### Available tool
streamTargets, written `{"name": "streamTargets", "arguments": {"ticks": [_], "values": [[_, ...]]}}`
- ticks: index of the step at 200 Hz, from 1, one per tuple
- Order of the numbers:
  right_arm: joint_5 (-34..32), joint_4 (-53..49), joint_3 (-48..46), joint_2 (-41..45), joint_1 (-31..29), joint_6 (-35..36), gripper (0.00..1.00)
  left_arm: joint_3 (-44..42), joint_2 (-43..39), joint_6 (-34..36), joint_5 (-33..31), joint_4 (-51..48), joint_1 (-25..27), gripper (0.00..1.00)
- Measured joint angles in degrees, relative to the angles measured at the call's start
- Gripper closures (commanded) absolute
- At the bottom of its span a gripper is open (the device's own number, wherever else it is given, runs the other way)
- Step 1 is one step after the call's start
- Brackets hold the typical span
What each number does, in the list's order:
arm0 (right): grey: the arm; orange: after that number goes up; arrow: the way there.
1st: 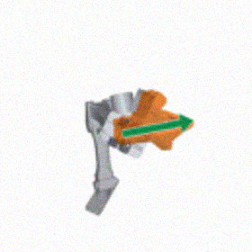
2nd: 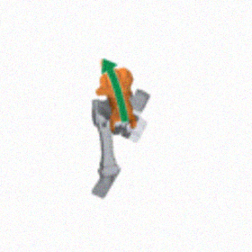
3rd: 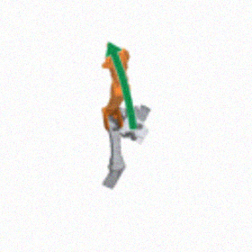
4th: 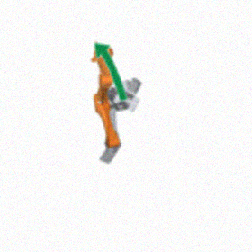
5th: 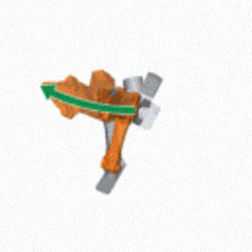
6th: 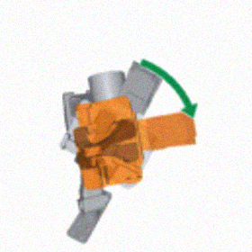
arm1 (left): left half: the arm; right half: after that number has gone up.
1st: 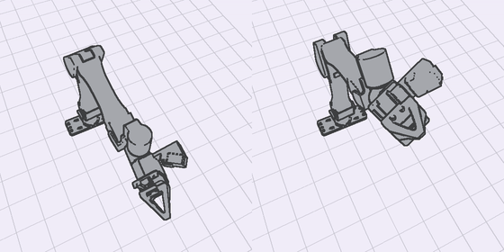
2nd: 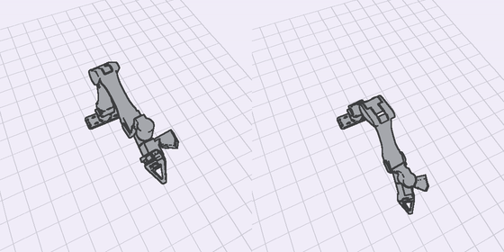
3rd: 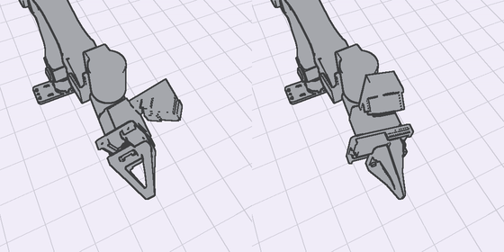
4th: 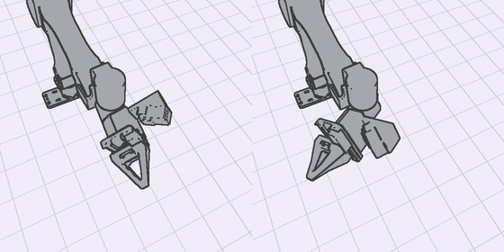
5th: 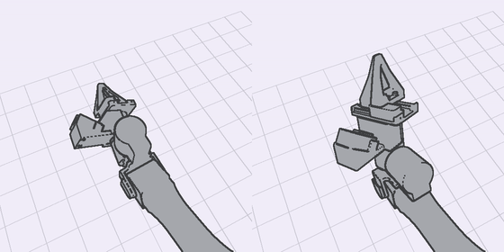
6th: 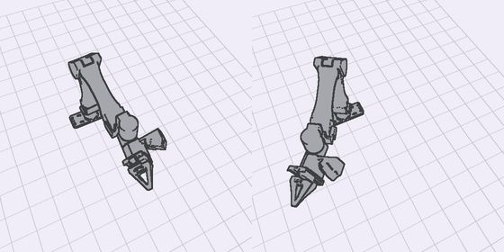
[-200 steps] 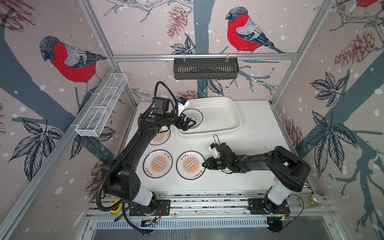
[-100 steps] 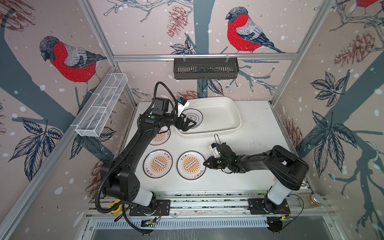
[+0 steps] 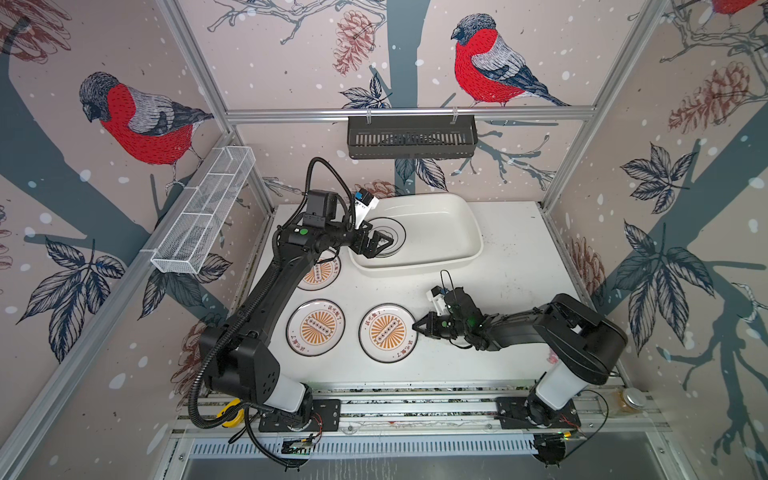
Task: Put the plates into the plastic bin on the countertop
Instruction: 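Grip the sunburst plate rim with the right gripper and tilt it up, then lift the upright sunburst plate toward the bin with the right gripper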
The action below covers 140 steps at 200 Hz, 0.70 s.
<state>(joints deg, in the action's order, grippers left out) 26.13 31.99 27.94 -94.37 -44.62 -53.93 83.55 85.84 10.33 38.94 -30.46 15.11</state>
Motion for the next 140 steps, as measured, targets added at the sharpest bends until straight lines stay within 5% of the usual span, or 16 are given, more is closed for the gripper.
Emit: {"name": "streamTargets", "arguments": {"ticks": [140], "values": [[0.8, -7.1, -3.4, 16.7, 4.9, 3.0, 0.98, 5.8, 3.4, -1.8, -3.4, -2.1, 0.4, 0.04]]}}
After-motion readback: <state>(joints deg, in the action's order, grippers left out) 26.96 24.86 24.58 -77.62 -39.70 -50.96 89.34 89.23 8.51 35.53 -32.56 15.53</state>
